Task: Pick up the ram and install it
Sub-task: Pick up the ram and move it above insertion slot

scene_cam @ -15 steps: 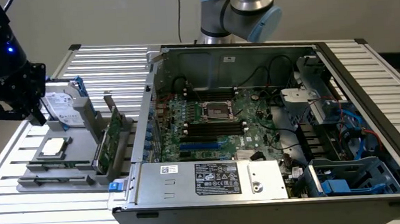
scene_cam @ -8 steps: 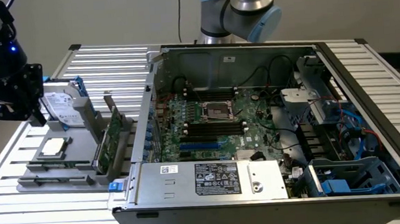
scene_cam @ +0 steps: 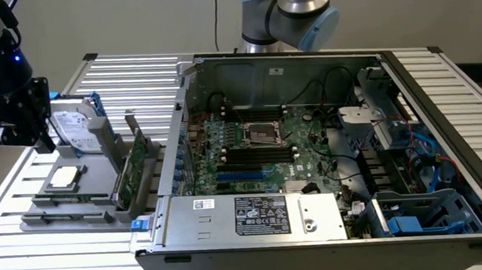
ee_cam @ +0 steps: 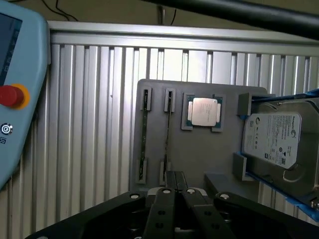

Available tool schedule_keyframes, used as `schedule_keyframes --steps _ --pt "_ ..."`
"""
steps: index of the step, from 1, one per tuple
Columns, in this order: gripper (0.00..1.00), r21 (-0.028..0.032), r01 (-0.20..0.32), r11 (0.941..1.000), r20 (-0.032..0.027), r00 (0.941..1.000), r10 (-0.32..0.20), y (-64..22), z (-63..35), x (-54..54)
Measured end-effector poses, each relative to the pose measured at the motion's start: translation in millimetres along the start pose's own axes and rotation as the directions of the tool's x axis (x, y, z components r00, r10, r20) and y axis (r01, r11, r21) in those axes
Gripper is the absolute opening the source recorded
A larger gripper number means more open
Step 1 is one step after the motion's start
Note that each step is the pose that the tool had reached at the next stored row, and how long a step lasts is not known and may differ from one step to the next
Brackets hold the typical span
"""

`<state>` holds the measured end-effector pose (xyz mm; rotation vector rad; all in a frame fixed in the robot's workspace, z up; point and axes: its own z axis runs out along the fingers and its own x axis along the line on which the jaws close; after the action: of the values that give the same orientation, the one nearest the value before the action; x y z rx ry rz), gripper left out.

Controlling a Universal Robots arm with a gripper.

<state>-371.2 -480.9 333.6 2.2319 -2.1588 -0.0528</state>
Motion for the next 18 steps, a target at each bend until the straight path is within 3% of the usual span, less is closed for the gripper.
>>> schedule_keyframes --steps 9,12,13,18 --pt "0.11 0.0 0.0 1.0 0.0 1.0 0.0 0.0 0.0 0.0" --pt "0.17 0.0 0.0 1.0 0.0 1.0 0.0 0.0 0.0 0.0" --pt "0.24 -0.0001 0.0 1.0 -0.0001 1.0 0.0 0.0 0.0 0.1" --pt "0.24 0.0001 0.002 1.0 -0.0001 1.0 -0.002 1.4 8.0 2.0"
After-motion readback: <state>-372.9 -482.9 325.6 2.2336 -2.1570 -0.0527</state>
